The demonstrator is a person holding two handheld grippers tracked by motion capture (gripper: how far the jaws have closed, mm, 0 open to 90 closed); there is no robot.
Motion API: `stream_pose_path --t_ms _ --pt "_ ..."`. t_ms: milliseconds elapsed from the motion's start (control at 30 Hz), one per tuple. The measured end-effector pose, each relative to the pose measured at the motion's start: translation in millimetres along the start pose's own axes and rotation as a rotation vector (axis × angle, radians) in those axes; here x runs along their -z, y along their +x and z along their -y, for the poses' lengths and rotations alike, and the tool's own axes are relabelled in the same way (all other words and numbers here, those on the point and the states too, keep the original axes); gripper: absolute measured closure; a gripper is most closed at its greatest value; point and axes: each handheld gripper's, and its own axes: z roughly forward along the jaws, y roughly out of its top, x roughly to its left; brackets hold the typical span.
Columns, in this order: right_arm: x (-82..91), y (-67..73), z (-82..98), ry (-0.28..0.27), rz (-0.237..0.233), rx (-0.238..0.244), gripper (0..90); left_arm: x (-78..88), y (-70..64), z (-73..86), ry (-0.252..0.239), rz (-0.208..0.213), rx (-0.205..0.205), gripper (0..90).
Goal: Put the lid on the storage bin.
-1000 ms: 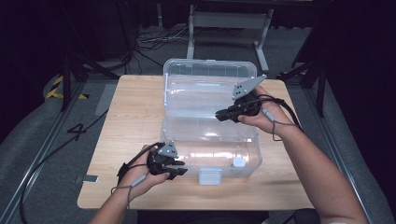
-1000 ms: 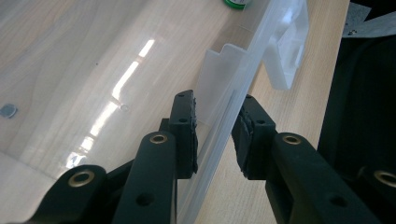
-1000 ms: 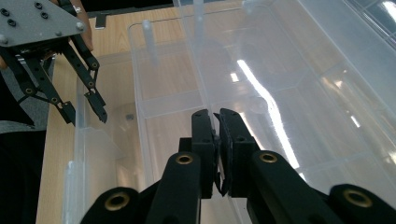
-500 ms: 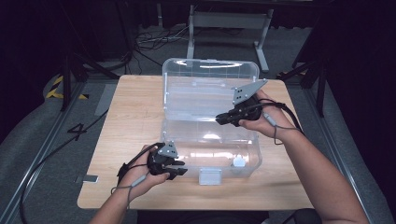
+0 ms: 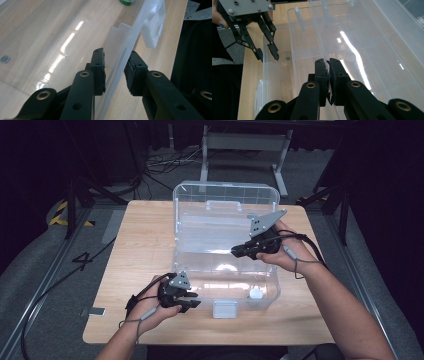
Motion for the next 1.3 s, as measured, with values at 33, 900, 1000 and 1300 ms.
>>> stream_pose_path --t_ms 33,900,1000,1300 --pt "0.0 0.6 0.2 0.0 0.001 0.002 86.0 0.0 0.0 0.0 0.0 0.0 0.0 71.2" --pt "0.1 10.8 5.0 -0.002 -0.013 0.021 85.7 0.0 0.0 0.7 -0.007 0.0 0.004 70.9" --pt "0.0 11.6 5.4 -0.002 -0.015 0.02 85.8 0.0 0.0 0.8 -0.006 0.0 0.004 70.9" --pt "-0.3 13.7 7.1 -0.007 -0.022 0.019 85.8 0.1 -0.2 1.0 -0.006 0.0 0.004 70.9"
